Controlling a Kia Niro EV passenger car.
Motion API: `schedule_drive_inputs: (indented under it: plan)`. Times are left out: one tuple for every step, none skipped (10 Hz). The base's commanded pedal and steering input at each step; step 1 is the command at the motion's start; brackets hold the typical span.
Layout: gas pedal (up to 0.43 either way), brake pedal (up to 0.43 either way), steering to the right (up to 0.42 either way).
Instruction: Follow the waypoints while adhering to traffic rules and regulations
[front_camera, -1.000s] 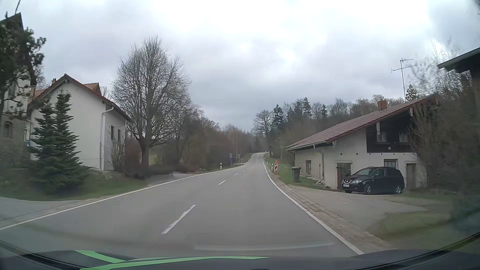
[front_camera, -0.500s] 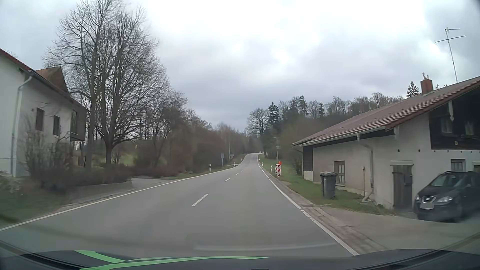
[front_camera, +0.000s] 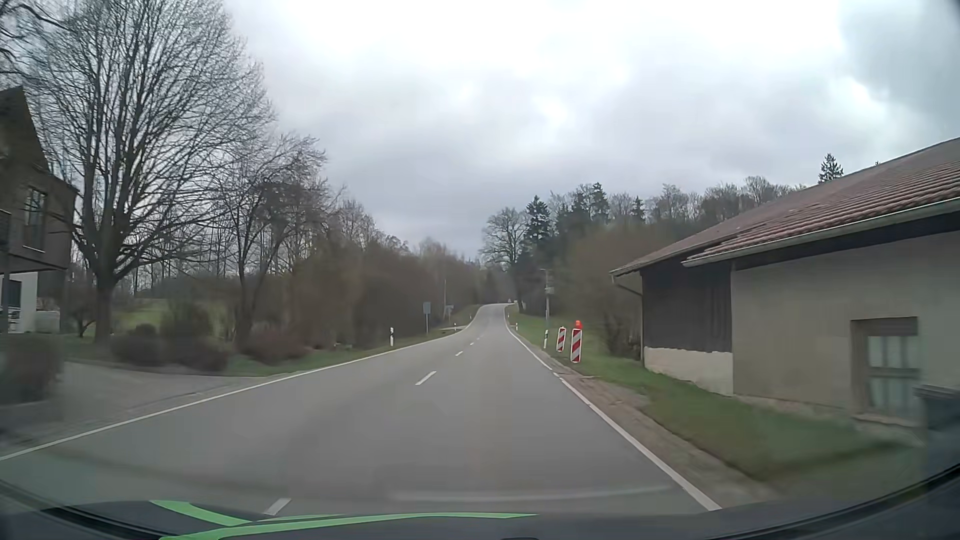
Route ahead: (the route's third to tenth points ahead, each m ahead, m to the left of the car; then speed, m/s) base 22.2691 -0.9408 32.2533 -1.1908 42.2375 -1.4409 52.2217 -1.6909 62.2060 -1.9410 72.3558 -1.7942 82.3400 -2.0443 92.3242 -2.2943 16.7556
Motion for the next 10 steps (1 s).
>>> schedule_drive_inputs:
  plan:
    - [0.197, 0.0, 0.01]
    - [0.197, 0.0, 0.007]
    - [0.197, 0.0, 0.006]
    - [0.197, 0.0, 0.007]
    - [0.197, 0.0, 0.006]
    - [0.197, 0.0, 0.006]
    - [0.197, 0.0, 0.006]
    - [0.197, 0.0, 0.006]
    - [0.197, 0.0, 0.006]
    - [0.197, 0.0, 0.006]
